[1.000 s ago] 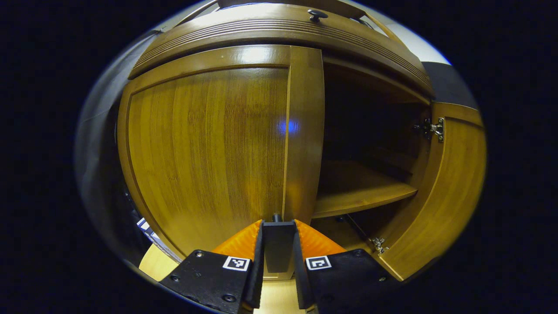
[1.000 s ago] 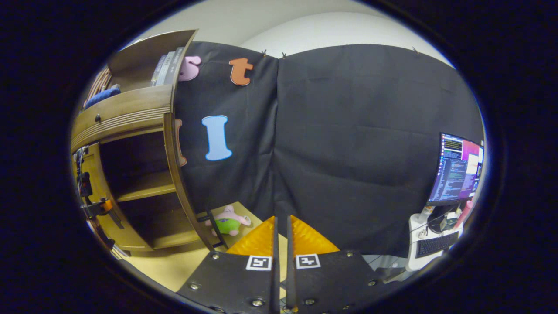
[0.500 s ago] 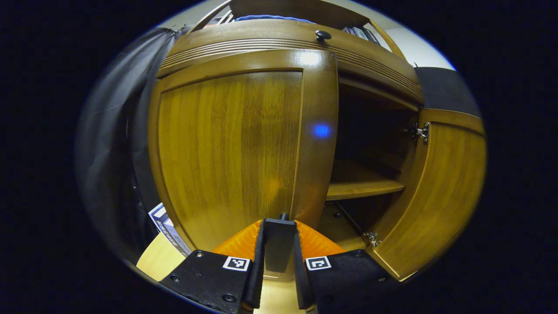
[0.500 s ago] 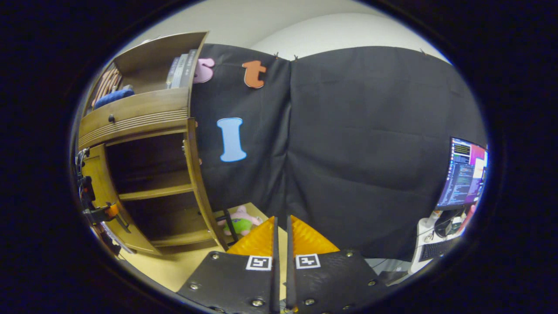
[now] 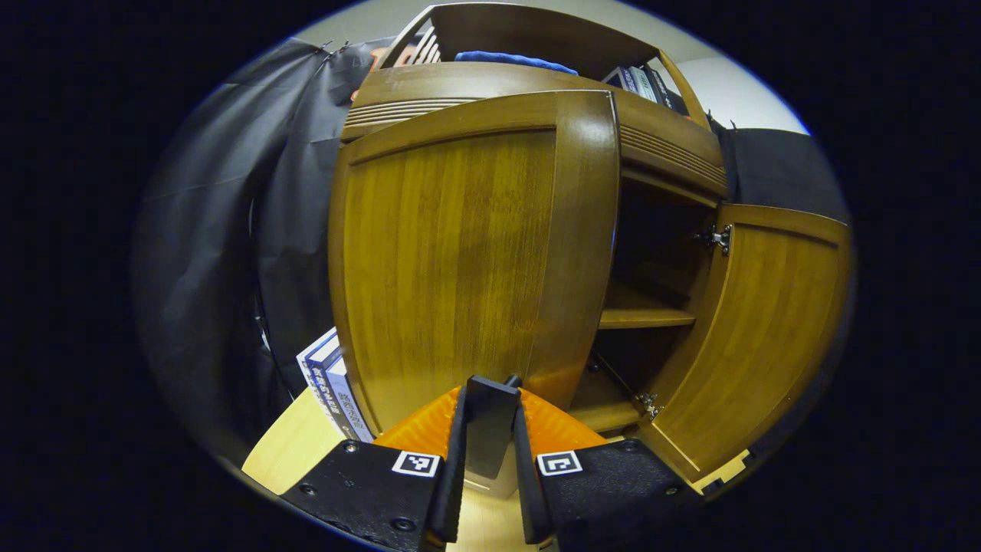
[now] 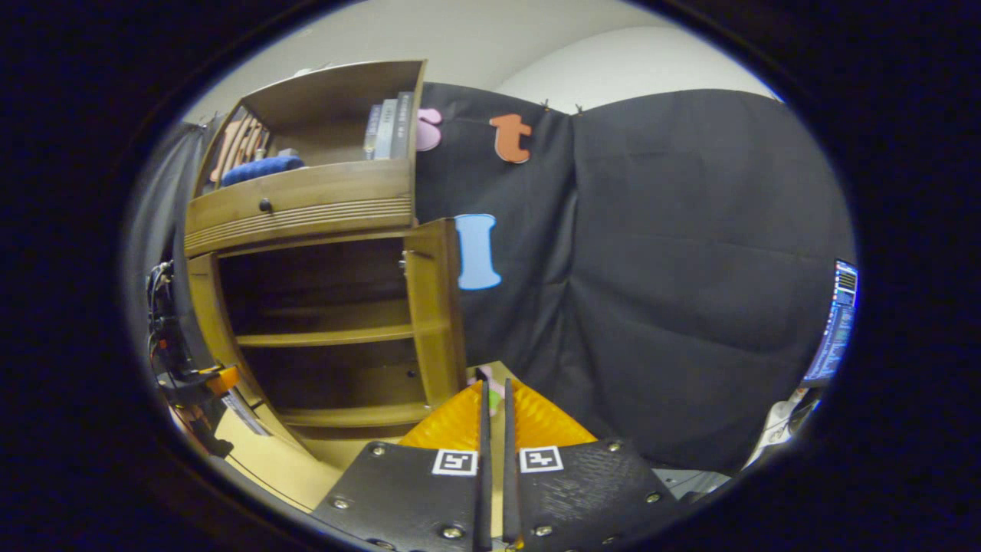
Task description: Open the right door of the double-door shoe cabinet with the right hand, and open the left door with the left hand.
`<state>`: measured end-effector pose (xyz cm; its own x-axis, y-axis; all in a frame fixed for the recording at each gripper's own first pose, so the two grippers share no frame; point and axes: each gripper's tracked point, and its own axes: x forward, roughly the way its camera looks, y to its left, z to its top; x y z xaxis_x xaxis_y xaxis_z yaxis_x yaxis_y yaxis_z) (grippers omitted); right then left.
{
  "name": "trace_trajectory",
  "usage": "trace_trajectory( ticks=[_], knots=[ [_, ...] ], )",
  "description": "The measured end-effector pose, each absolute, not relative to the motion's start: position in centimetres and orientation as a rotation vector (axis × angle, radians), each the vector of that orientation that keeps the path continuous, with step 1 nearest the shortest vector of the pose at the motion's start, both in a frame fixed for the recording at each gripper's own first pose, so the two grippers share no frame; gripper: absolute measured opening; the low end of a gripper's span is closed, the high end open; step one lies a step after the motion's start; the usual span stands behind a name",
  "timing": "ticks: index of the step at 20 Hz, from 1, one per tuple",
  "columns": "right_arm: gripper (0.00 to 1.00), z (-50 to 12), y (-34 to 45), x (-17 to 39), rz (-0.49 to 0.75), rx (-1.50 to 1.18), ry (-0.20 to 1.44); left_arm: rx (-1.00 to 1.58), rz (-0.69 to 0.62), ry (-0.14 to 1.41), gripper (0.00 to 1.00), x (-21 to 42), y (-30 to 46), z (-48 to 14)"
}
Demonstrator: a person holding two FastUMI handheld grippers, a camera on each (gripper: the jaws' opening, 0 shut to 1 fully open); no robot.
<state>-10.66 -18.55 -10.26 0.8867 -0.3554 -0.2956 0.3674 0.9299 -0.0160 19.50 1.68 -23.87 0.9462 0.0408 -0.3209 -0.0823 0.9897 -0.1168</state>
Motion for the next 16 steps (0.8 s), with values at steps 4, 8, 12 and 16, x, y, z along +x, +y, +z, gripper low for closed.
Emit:
trace_trajectory(
  ticks=[4,8,12,16],
  knots=[
    [0.06,-11.6,-14.6,-9.0,-0.254,0.051,0.323,-0.129,0.058,0.313,0.32,19.7,1.7,-23.8],
    [0.06,-12.3,-10.7,-7.5,-0.144,0.060,0.336,-0.139,0.041,0.303,0.35,19.8,1.5,-23.7],
    [0.06,-12.9,-7.9,-7.1,-0.069,0.063,0.342,-0.165,0.059,0.276,0.30,19.9,1.7,-23.4],
    [0.06,-14.0,-6.1,-6.1,-0.022,0.078,0.358,-0.169,0.075,0.282,0.29,19.5,2.0,-23.3]
  ],
)
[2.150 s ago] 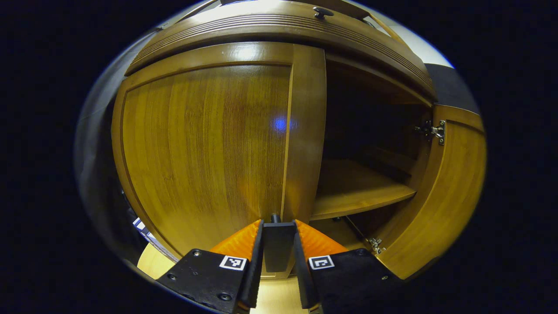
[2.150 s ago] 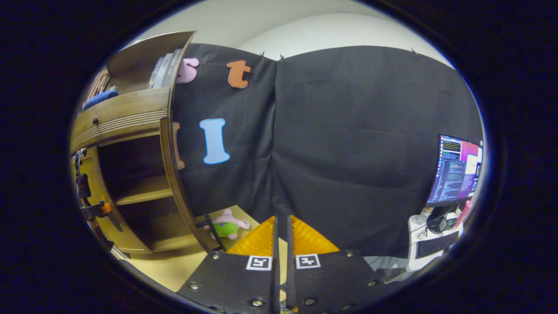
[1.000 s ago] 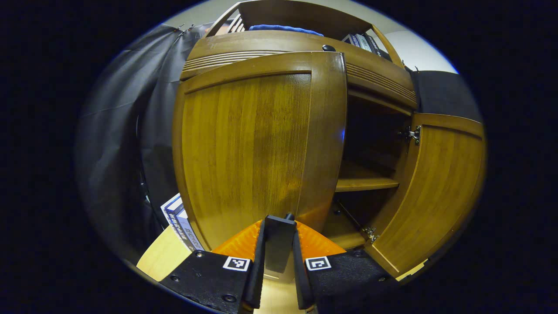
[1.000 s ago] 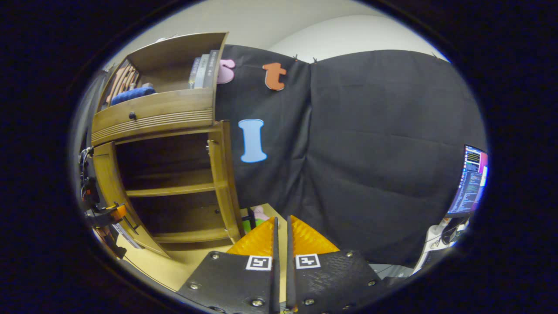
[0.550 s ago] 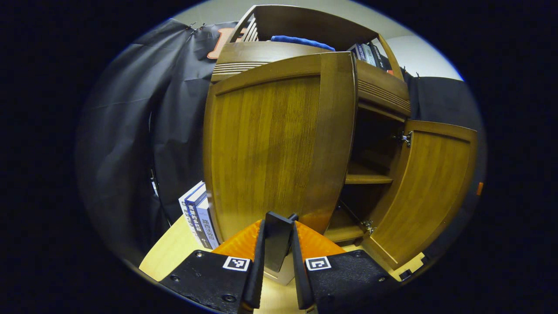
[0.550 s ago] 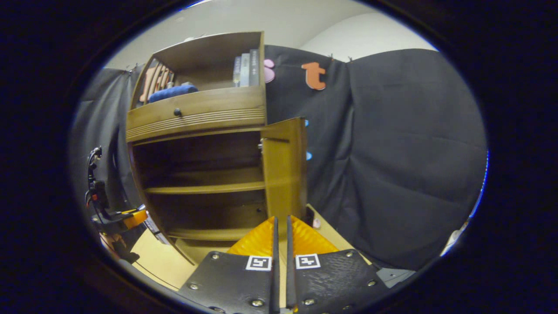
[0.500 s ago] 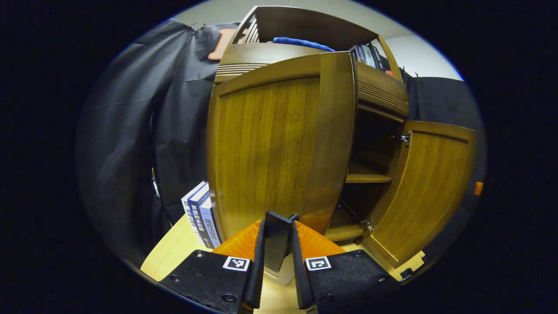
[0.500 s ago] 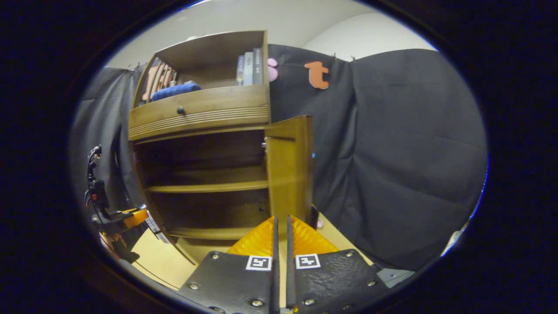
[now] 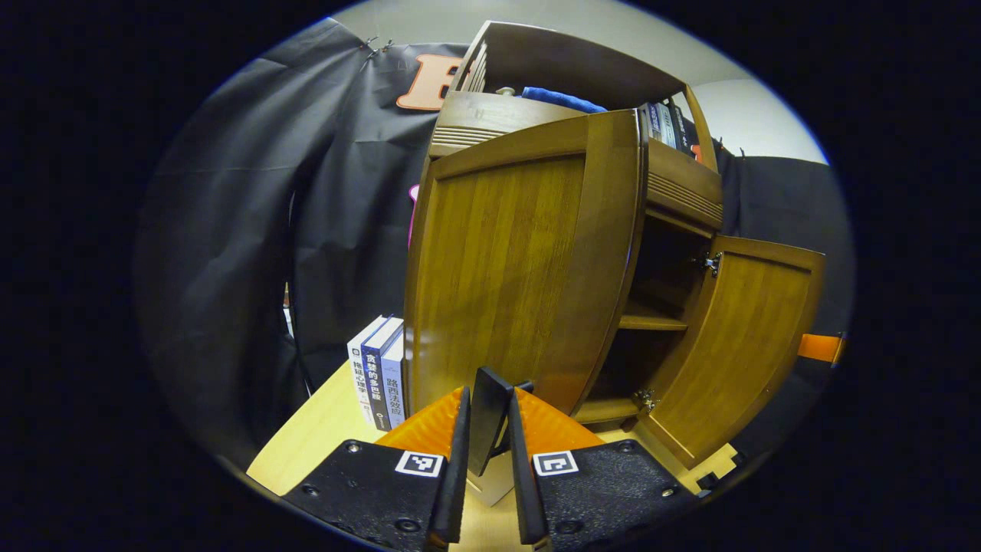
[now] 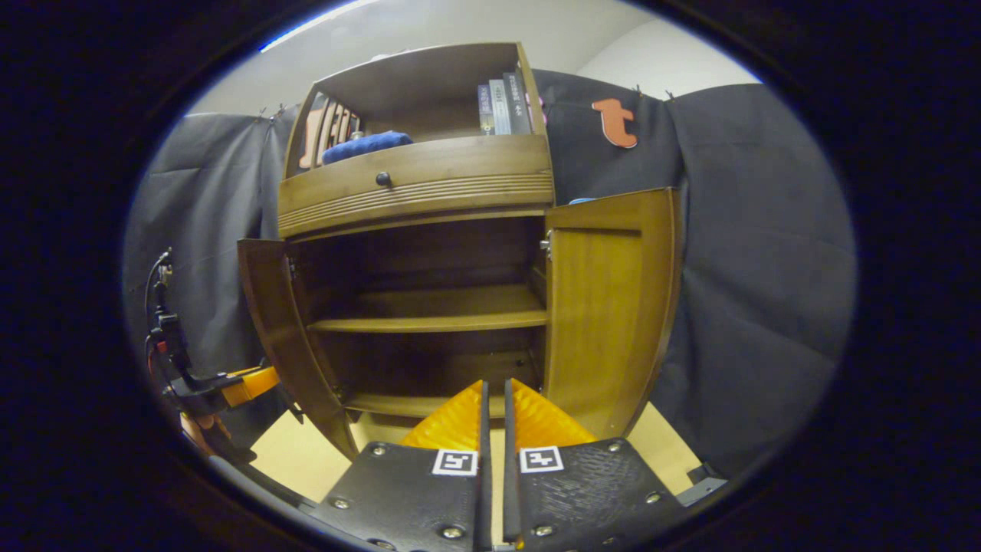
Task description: Open the right door of the double-door shoe cabinet with the right hand, and open the left door with the left hand.
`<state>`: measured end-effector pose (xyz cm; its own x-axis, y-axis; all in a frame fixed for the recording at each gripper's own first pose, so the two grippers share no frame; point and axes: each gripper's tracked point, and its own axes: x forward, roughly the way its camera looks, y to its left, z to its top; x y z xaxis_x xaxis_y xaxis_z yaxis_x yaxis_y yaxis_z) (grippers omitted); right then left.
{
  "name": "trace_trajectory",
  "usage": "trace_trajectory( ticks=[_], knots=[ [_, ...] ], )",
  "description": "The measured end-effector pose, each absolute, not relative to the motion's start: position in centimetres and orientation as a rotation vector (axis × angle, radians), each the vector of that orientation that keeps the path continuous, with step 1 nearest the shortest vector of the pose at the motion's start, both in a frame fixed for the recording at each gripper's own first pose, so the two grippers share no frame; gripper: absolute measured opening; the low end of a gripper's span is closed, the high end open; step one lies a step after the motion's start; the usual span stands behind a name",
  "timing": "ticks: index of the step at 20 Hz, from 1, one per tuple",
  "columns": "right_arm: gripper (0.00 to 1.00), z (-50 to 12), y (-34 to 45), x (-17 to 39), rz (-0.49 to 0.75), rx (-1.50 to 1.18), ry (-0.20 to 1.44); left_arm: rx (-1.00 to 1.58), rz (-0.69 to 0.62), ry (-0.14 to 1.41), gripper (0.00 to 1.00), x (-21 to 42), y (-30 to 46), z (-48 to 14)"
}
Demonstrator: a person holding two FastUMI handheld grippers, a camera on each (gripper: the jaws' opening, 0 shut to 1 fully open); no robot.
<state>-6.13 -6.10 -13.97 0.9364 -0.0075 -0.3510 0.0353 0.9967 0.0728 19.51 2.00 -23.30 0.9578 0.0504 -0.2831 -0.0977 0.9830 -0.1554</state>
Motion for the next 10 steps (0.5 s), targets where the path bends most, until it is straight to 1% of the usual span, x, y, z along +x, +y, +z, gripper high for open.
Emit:
trace_trajectory(
  ticks=[2,3,6,8,10],
  knots=[
    [0.06,-14.4,-5.3,-5.6,-0.003,0.089,0.366,-0.142,0.105,0.278,0.29,19.4,2.7,-23.0],
    [0.06,-14.6,-4.8,-5.4,0.008,0.096,0.371,-0.139,0.108,0.280,0.31,19.5,3.0,-22.8],
    [0.06,-15.3,-3.7,-4.8,0.038,0.105,0.382,-0.174,0.109,0.288,0.17,19.2,3.3,-23.2],
    [0.06,-15.7,-3.2,-4.4,0.051,0.110,0.388,-0.184,0.116,0.295,0.13,19.0,3.4,-23.0],
    [0.06,-16.4,-2.8,-4.1,0.064,0.118,0.399,-0.179,0.135,0.293,0.13,18.6,3.9,-22.8]
  ],
)
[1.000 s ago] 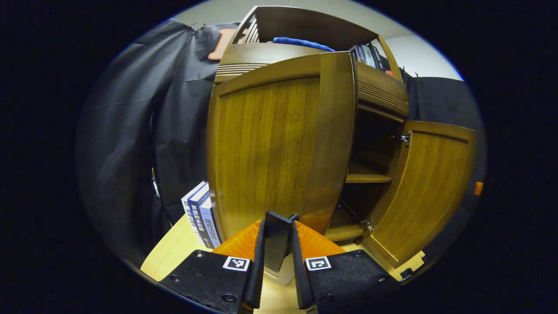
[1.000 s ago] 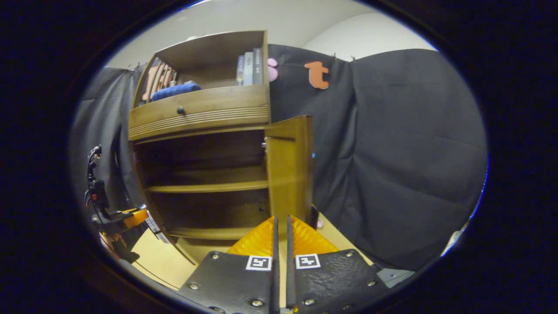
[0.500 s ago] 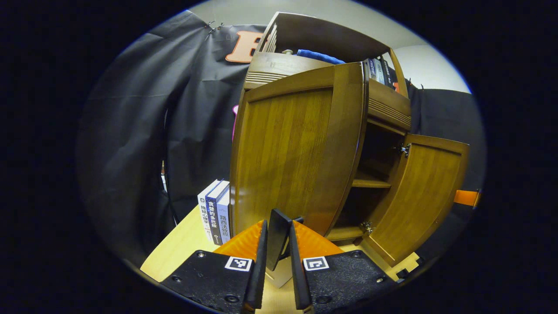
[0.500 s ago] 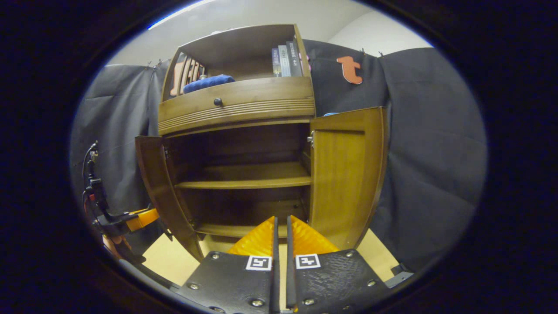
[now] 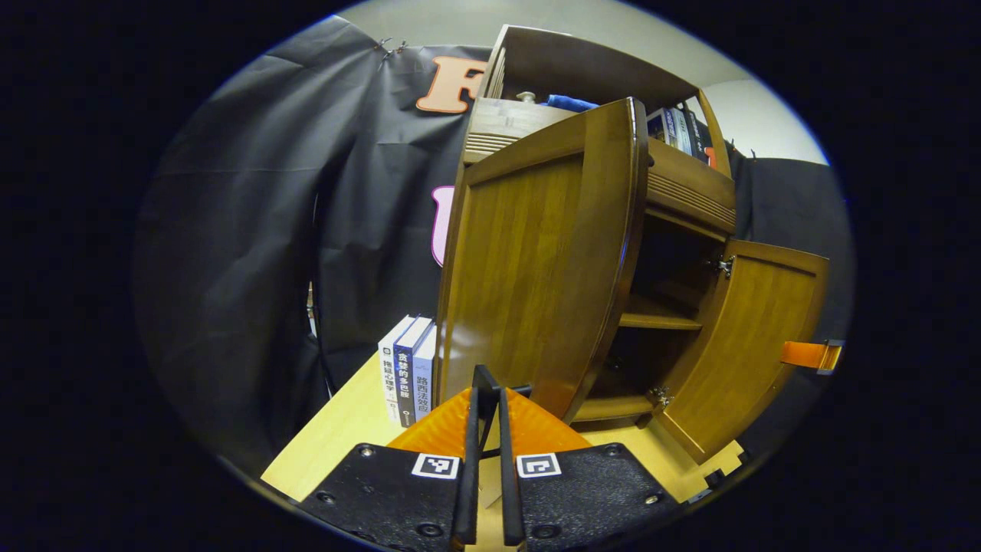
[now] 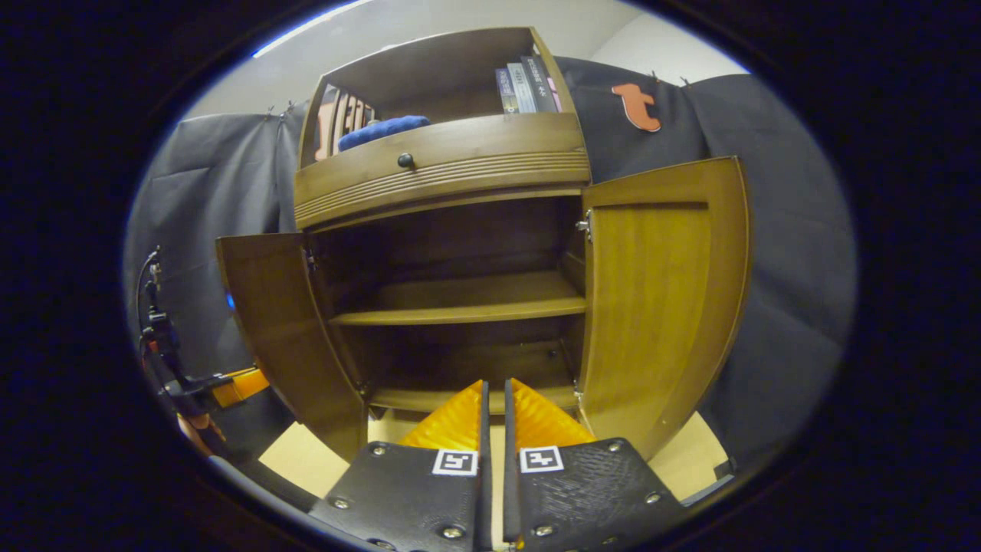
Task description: Open the right door of the double-door shoe cabinet with the right hand, and open the left door with the left hand.
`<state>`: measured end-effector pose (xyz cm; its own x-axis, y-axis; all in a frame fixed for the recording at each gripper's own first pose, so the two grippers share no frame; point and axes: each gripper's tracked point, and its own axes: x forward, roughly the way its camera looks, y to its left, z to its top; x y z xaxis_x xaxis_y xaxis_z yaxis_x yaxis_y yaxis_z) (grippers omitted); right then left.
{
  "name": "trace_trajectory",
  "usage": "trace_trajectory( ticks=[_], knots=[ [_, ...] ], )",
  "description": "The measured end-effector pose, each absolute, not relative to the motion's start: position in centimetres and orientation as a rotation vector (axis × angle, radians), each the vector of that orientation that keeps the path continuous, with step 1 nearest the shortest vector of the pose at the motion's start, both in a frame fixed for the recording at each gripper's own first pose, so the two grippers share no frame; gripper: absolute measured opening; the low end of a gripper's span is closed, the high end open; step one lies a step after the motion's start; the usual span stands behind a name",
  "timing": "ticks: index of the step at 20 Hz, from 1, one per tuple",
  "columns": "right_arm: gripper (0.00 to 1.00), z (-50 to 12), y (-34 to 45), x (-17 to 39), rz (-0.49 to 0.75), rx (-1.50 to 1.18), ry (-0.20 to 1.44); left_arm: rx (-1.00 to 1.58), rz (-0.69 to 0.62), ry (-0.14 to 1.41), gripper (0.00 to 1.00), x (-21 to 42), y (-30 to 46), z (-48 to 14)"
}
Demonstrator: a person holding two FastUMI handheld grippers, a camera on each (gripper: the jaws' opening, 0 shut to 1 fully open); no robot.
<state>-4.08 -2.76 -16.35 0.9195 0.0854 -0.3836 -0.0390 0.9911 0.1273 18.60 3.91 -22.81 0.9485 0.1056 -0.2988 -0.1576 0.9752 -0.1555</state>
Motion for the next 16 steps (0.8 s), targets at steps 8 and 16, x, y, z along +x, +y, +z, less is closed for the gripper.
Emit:
trace_trajectory(
  ticks=[8,16],
  knots=[
    [0.06,-17.4,-1.3,-2.5,0.122,0.131,0.421,-0.122,0.226,0.306,0.05,17.6,7.2,-22.9],
    [0.06,-18.1,0.1,-1.1,0.159,0.140,0.430,-0.114,0.280,0.300,0.02,17.3,9.3,-23.0]
  ],
)
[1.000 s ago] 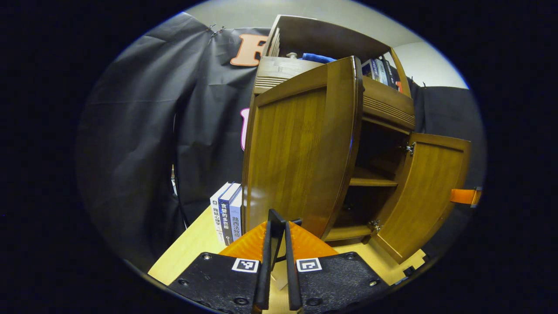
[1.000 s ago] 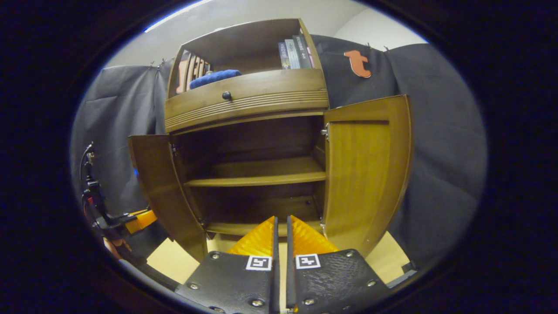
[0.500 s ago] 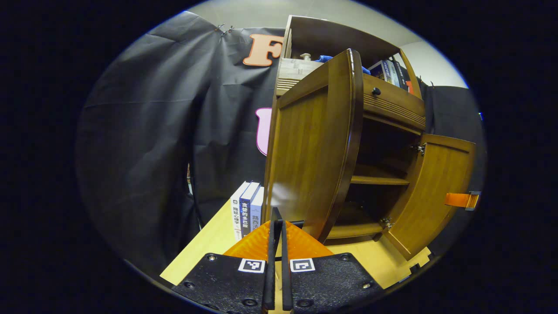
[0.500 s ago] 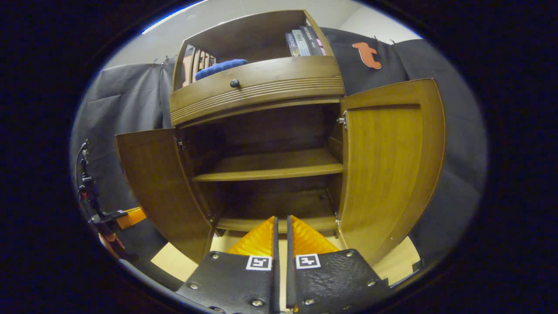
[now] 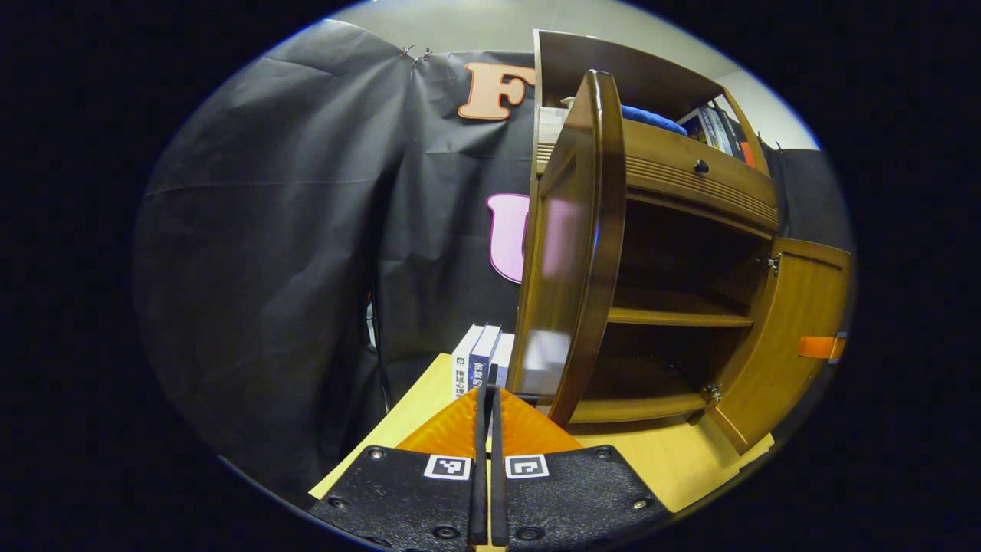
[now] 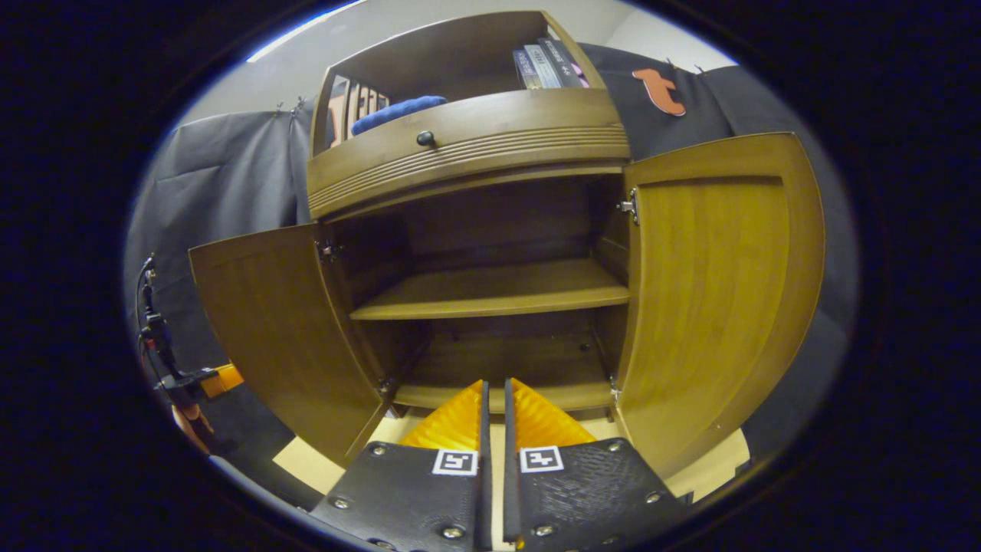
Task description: Open the right door of the double-door shoe cabinet with the right hand, and open the left door with the left hand.
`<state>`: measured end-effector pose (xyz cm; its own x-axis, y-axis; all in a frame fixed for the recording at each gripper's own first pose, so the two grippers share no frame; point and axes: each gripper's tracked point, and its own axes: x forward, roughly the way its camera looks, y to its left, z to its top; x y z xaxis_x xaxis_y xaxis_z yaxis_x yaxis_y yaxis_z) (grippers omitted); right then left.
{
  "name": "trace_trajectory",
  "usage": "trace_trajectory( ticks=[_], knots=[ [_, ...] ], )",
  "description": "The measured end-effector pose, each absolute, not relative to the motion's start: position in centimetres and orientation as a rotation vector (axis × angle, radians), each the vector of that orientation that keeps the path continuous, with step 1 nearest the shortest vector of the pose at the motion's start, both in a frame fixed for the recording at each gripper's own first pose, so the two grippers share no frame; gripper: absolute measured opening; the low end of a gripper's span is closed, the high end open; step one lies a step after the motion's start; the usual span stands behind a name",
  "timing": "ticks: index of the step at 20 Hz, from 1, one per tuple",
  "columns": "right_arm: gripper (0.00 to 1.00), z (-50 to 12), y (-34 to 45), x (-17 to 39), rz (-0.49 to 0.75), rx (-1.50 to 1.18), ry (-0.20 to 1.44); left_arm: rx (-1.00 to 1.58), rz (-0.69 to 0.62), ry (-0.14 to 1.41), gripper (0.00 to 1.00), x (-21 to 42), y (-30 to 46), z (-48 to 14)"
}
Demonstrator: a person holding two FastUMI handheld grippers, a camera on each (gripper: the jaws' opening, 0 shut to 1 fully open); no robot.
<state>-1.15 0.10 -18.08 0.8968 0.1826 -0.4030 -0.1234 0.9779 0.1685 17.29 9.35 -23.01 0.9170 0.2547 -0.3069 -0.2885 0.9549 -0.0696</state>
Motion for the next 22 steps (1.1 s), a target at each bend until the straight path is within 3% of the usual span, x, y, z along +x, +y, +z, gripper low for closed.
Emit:
trace_trajectory(
  ticks=[12,22],
  knots=[
    [0.06,-17.7,-0.4,-0.2,0.133,0.130,0.416,-0.073,0.246,0.285,0.02,16.9,10.2,-22.8],
    [0.06,-15.5,-1.1,0.6,0.106,0.091,0.344,-0.111,0.316,0.228,0.01,15.9,10.9,-20.6]
  ],
)
